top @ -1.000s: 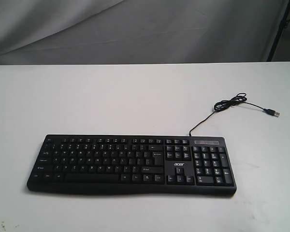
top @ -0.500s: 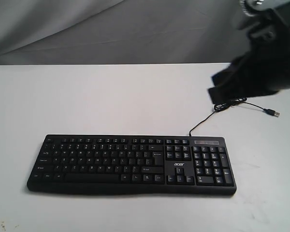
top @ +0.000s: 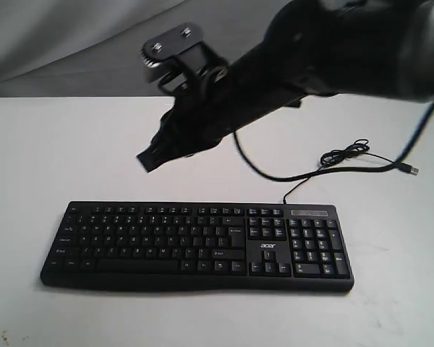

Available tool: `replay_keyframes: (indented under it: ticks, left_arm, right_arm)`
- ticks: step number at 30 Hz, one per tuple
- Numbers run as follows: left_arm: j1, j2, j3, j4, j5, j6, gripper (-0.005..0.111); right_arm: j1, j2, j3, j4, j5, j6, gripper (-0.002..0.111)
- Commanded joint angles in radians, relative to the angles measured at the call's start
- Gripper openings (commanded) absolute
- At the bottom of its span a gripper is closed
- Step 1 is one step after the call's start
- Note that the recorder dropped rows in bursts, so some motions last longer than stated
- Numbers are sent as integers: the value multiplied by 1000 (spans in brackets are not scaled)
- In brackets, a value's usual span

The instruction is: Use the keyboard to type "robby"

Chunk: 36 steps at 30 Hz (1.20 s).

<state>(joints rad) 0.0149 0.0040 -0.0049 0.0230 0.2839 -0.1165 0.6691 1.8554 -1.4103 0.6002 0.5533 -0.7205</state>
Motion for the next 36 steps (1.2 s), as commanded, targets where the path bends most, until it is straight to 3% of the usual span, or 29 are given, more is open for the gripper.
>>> replay_keyframes:
  ticks: [1,16,36]
  left_arm:
    - [-3,-4,5,-9,-2,-5,0]
    - [-3,-4,5,-9,-2,-4,0]
    - [-3,-4,5,-9,-2,-4,0]
  right_arm:
    - [53,127,-58,50,-77,-40,0]
    - [154,299,-68,197,-256,-199,0]
    - [169,369,-68,153,-335,-246,0]
